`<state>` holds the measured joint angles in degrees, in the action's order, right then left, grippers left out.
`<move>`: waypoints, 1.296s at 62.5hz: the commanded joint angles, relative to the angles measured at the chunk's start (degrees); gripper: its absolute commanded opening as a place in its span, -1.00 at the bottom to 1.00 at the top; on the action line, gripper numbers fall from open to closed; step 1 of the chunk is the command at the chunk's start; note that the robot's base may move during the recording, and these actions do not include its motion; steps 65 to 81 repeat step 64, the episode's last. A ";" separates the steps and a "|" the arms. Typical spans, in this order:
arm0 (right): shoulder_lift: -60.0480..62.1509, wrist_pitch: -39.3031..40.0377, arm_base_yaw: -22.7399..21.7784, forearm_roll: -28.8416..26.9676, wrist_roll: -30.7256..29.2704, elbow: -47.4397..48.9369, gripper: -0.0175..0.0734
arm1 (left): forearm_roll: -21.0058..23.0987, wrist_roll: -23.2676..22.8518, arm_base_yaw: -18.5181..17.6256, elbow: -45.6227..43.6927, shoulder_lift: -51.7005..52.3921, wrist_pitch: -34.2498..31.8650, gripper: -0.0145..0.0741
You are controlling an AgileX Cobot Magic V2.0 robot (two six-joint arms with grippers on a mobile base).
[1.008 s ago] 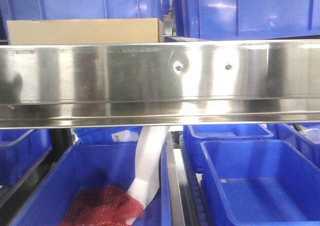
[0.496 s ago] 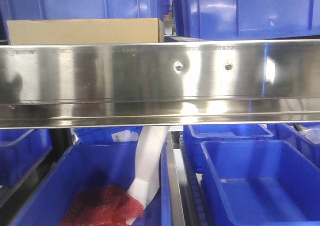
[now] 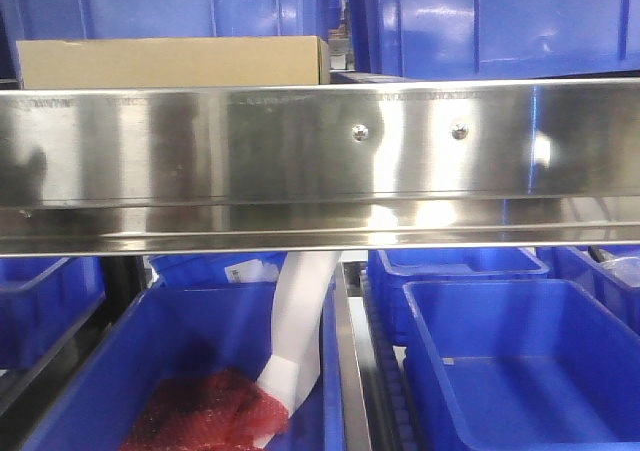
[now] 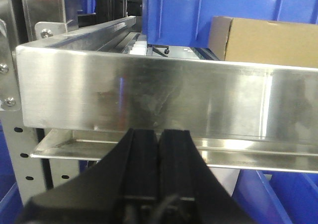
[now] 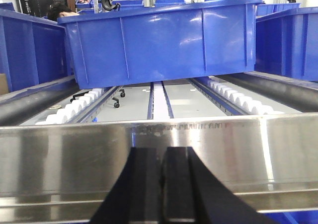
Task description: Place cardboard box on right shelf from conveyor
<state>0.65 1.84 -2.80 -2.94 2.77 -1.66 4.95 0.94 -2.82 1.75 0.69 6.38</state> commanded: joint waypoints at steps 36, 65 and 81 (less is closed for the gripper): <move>0.76 4.46 -0.42 -0.13 -0.79 0.26 -0.49 | 0.27 -0.29 -0.16 -0.16 0.70 -4.80 -0.94; 0.76 4.46 -0.42 -0.13 -0.79 0.26 -0.49 | 0.27 -0.29 -0.16 -0.16 0.70 -4.80 -0.94; 0.76 4.46 -0.42 -0.13 -0.79 0.26 -0.49 | 0.27 -0.29 -0.16 -0.16 0.70 -4.80 -0.94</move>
